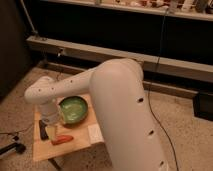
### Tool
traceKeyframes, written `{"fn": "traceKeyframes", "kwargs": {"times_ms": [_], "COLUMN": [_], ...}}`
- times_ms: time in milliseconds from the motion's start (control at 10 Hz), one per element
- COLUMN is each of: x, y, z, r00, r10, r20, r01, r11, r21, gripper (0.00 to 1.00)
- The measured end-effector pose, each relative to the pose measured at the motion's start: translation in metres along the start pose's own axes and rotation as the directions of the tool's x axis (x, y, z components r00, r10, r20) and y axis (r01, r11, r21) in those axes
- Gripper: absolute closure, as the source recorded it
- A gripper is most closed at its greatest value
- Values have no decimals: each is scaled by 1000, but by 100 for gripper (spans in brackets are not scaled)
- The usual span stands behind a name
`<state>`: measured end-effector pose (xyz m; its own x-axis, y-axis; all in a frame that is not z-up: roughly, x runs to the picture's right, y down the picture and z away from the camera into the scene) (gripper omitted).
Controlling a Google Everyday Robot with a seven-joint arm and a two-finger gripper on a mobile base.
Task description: Place the pepper in the ceramic cup
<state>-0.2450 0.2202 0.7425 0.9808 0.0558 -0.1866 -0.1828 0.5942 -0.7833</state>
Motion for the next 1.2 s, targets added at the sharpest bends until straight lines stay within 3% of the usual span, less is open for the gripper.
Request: {"fn": "traceKeyframes", "kwargs": {"times_ms": [700, 1200], "x": [-14, -28], "y": [-19, -3], "z": [3, 14], "r00": [999, 985], "r10": [-49, -159], "r20": [-10, -60], "r01": [49, 159], "r11": [999, 987], "r21": [0, -8], "gripper": [35, 35]}}
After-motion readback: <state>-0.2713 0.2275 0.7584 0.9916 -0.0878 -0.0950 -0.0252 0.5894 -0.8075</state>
